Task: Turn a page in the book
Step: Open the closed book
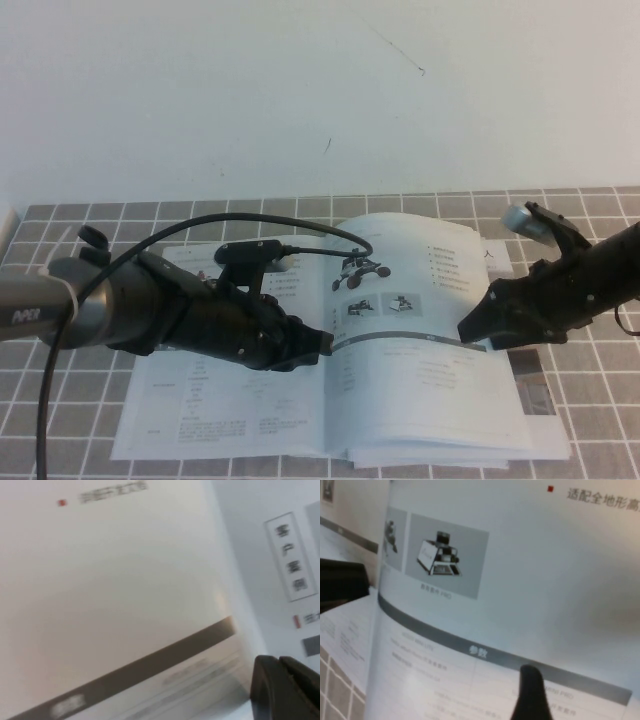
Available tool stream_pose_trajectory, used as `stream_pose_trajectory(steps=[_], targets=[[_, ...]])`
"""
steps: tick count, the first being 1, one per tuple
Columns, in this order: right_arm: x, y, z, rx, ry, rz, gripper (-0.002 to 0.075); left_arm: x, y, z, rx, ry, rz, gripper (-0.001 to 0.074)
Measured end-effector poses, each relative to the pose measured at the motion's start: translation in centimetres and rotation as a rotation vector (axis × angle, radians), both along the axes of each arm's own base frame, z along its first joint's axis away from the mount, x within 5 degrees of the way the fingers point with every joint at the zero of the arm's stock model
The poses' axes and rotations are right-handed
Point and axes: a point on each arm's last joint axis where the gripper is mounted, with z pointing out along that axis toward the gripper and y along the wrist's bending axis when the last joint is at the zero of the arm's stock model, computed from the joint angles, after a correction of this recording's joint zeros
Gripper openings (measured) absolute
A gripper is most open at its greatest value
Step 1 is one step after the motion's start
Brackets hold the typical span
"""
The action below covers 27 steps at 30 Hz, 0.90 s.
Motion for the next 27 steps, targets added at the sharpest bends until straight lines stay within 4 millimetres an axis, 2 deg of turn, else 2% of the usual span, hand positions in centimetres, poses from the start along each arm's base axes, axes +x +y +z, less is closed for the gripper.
stream_pose_trajectory(steps=[10, 15, 18, 22, 25, 27], targets=[[0.0, 1.4, 0.6, 0.160, -0.001, 0.015, 0.0463, 0.0, -0.1, 0.0, -0.009, 0.007, 0.000, -0.0004], [0.0, 1.6, 1.1, 0.187, -0.008, 0.043, 0.0462, 0.1, -0.1, 0.5, 0.007, -0.027, -0.034, -0.0004], [0.1, 1.7, 1.6, 0.196, -0.006, 0.082, 0.0462, 0.4, 0.8, 2.5, 0.020, -0.053, -0.022, -0.0004], [0.1, 1.7, 1.8, 0.181, -0.010, 0.110, 0.0462, 0.3, 3.2, 5.5, 0.077, -0.074, -0.008, -0.0004], [0.2, 1.5, 1.8, 0.155, -0.014, 0.102, 0.0462, 0.1, 4.5, 5.4, 0.163, -0.041, -0.014, -0.0004], [0.3, 1.3, 1.6, 0.123, -0.015, 0.090, 0.0462, 0.2, 4.9, 4.4, 0.206, 0.001, -0.003, -0.0004]])
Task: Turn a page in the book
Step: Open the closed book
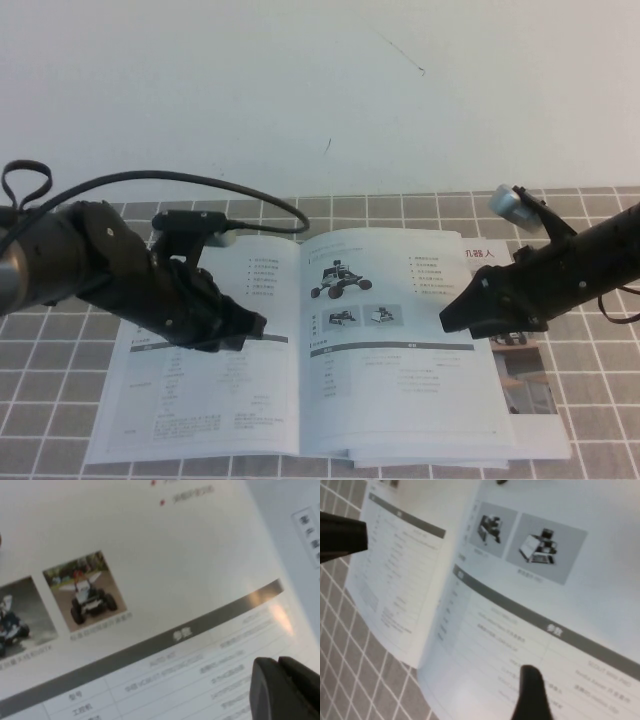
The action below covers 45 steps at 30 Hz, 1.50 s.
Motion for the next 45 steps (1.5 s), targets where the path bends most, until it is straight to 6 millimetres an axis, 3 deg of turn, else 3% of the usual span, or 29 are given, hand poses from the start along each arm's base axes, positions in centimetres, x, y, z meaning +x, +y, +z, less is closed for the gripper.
stream_pose_trajectory(steps=[7, 9, 16, 24, 34, 45], targets=[[0.0, -0.6, -0.6, -0.092, -0.004, 0.005, 0.0462, 0.5, 0.0, -4.4, 0.047, 0.127, 0.008, -0.0004], [0.0, -0.7, -0.7, -0.114, -0.007, 0.001, 0.0462, 0.6, -0.1, -4.7, 0.043, 0.136, 0.012, -0.0004], [0.2, -0.5, -0.8, -0.136, -0.025, -0.019, 0.0462, 0.7, -0.2, -4.7, 0.032, 0.145, 0.017, -0.0004], [-0.2, 2.1, -1.0, -0.158, -0.063, 0.019, 0.0461, 0.7, -0.2, -4.7, 0.032, 0.145, 0.017, -0.0004], [0.0, 2.2, -1.3, -0.186, -0.049, -0.034, 0.0461, 0.7, -0.2, -4.7, 0.030, 0.145, 0.016, -0.0004], [0.0, 5.1, -1.4, 0.038, -0.054, -0.027, 0.0461, 0.8, -0.2, -4.7, 0.020, 0.139, 0.004, -0.0004]])
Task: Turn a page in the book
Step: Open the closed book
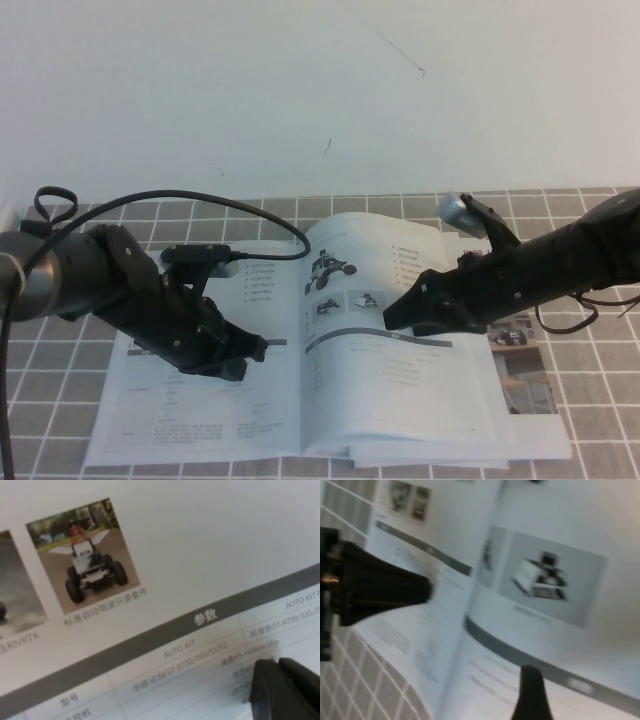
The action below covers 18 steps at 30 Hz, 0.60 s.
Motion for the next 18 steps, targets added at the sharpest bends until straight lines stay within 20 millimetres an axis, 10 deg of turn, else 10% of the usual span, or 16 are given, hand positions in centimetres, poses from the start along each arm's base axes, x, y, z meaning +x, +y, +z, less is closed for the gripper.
stream_pose_trajectory(steps=[8, 18], targets=[[0.2, 0.7, 1.0, 0.087, -0.033, 0.026, 0.0461, 0.0, -0.1, -0.1, -0.005, -0.002, -0.008, -0.0004], [1.3, -3.6, 1.5, -0.337, 0.031, 0.093, 0.0461, 0.0, -0.1, -0.1, -0.014, -0.001, -0.003, -0.0004]])
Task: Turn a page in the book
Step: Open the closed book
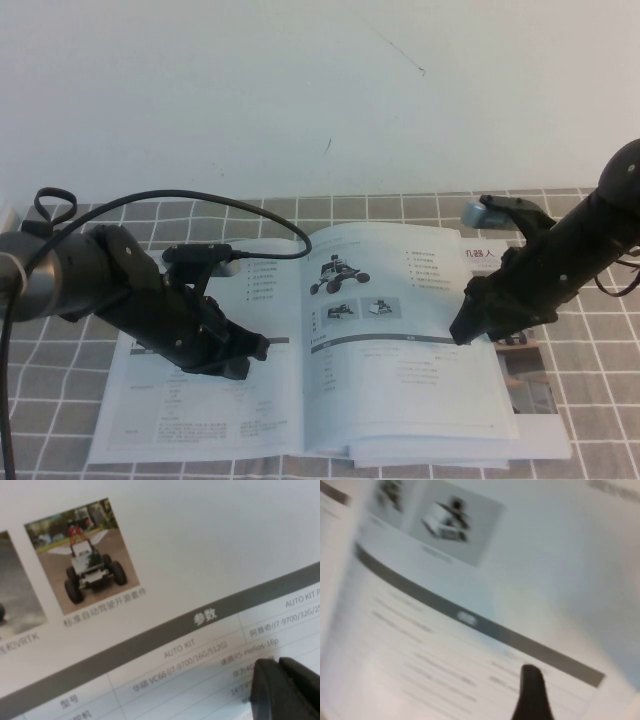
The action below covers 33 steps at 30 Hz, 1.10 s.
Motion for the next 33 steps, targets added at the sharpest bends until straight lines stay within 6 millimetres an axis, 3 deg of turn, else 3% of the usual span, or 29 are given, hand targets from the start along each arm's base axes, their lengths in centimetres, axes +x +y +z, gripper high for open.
stream_pose_trajectory(steps=[6, 24, 33], targets=[[0.1, -0.1, -1.1, -0.036, 0.037, -0.002, 0.0461, 0.0, 0.0, 0.0, -0.001, 0.001, 0.000, -0.0004], [0.1, 1.0, -1.2, 0.092, 0.068, -0.018, 0.0461, 0.0, 0.0, 0.0, -0.007, -0.002, -0.003, -0.0004], [0.0, 1.7, 1.2, 0.178, 0.028, -0.021, 0.0461, 0.2, -0.1, 0.0, -0.029, -0.008, 0.011, -0.0004]])
